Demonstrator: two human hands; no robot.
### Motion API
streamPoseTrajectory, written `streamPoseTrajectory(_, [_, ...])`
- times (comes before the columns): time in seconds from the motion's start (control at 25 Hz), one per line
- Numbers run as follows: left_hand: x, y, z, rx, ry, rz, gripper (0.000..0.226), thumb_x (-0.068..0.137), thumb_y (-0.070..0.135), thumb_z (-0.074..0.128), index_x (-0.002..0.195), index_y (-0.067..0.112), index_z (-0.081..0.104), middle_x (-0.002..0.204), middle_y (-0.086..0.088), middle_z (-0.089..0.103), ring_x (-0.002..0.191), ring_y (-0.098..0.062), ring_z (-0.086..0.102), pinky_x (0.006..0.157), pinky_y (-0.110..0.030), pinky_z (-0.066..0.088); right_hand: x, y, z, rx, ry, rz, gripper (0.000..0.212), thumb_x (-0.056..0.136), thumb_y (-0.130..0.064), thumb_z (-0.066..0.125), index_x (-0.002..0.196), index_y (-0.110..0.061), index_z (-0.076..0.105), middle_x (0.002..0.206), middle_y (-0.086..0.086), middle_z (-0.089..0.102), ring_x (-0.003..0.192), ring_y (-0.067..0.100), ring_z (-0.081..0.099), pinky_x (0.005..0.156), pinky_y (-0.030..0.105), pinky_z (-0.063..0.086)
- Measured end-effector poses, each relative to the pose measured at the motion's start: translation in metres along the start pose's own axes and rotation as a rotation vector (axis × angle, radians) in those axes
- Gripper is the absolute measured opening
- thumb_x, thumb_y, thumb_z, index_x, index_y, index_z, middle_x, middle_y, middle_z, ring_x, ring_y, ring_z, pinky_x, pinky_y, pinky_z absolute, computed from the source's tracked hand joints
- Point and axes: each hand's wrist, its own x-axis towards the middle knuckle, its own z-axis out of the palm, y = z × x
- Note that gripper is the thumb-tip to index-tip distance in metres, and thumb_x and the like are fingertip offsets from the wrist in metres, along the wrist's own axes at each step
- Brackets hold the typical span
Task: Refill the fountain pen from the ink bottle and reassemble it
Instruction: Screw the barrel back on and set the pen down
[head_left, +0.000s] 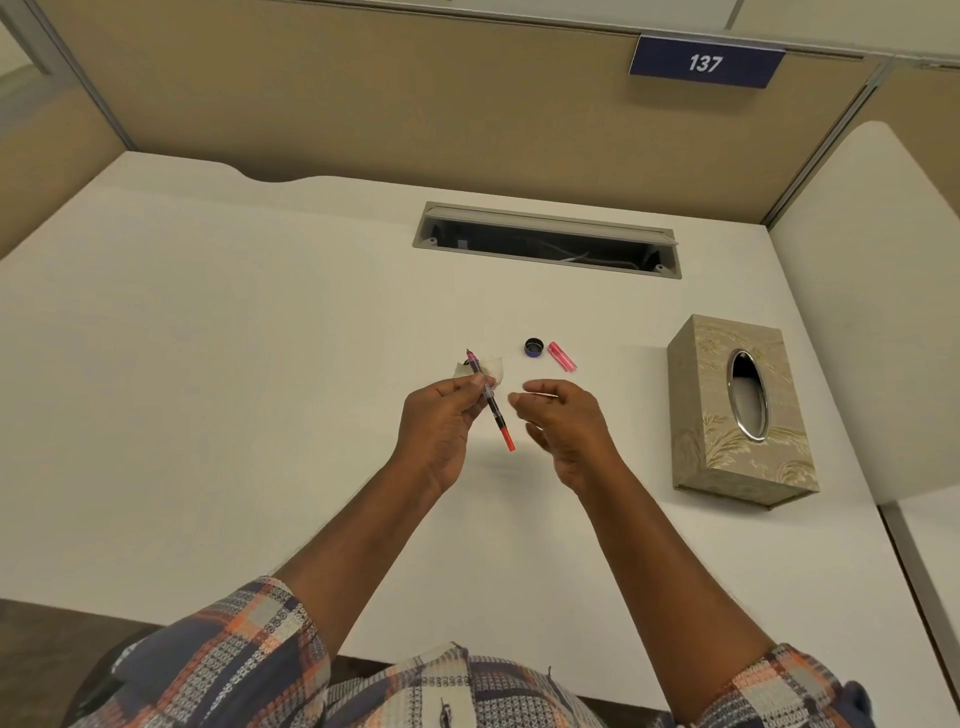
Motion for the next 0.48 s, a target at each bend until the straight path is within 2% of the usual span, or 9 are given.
streamPoseTrajectory(0.08, [0.004, 0.002, -0.002, -0.035, 0.018, -0.008, 0.017, 0.088, -0.002, 0.056, 0.099, -0.012, 0.064, 0.102, -0.019, 0.066, 0.111, -0.036, 0.061, 0.101, -0.041, 0.046, 0.01, 0.017, -0.016, -0.257, 0.19, -0.122, 0.022, 0.081, -0.016, 0.074, 0.101, -0.011, 0.064, 0.09, 0.001, 0.066, 0.086, 0.015, 0.062, 0.072, 0.025, 0.047])
streamPoseTrajectory(0.16, [0.005, 0.005, -0.003, -0.07, 0.026, -0.019, 0.016, 0.088, -0.002, 0.056, 0.097, -0.012, 0.064, 0.097, -0.018, 0.067, 0.109, -0.035, 0.061, 0.101, -0.04, 0.047, 0.018, 0.039, -0.035, -0.564, 0.311, -0.253, 0.024, 0.084, -0.022, 0.071, 0.104, -0.012, 0.062, 0.099, 0.005, 0.064, 0.092, 0.02, 0.061, 0.074, 0.028, 0.045])
streamPoseTrajectory(0.28, [0.005, 0.011, -0.001, -0.111, 0.034, -0.035, 0.01, 0.087, -0.002, 0.057, 0.086, -0.005, 0.066, 0.084, -0.009, 0.071, 0.094, -0.025, 0.065, 0.093, -0.032, 0.051, 0.024, 0.065, -0.05, -0.868, 0.321, -0.24, 0.043, 0.083, -0.037, 0.071, 0.117, -0.013, 0.059, 0.11, 0.012, 0.057, 0.103, 0.03, 0.056, 0.085, 0.039, 0.048])
streamPoseTrajectory(0.36, [0.006, 0.013, 0.002, -0.132, 0.044, -0.047, 0.012, 0.087, -0.002, 0.057, 0.081, -0.002, 0.067, 0.079, -0.006, 0.072, 0.089, -0.021, 0.066, 0.089, -0.03, 0.052, 0.024, 0.075, -0.049, -0.941, 0.3, -0.215, 0.053, 0.081, -0.043, 0.071, 0.123, -0.015, 0.056, 0.118, 0.011, 0.053, 0.111, 0.03, 0.051, 0.091, 0.042, 0.046])
streamPoseTrajectory(0.48, [0.007, 0.017, 0.006, -0.152, 0.054, -0.058, 0.014, 0.087, -0.002, 0.058, 0.077, 0.0, 0.067, 0.072, -0.004, 0.073, 0.086, -0.021, 0.065, 0.09, -0.031, 0.049, 0.031, 0.083, -0.043, -0.977, 0.263, -0.285, 0.053, 0.087, -0.036, 0.066, 0.132, -0.014, 0.05, 0.126, 0.011, 0.05, 0.119, 0.03, 0.046, 0.096, 0.042, 0.041])
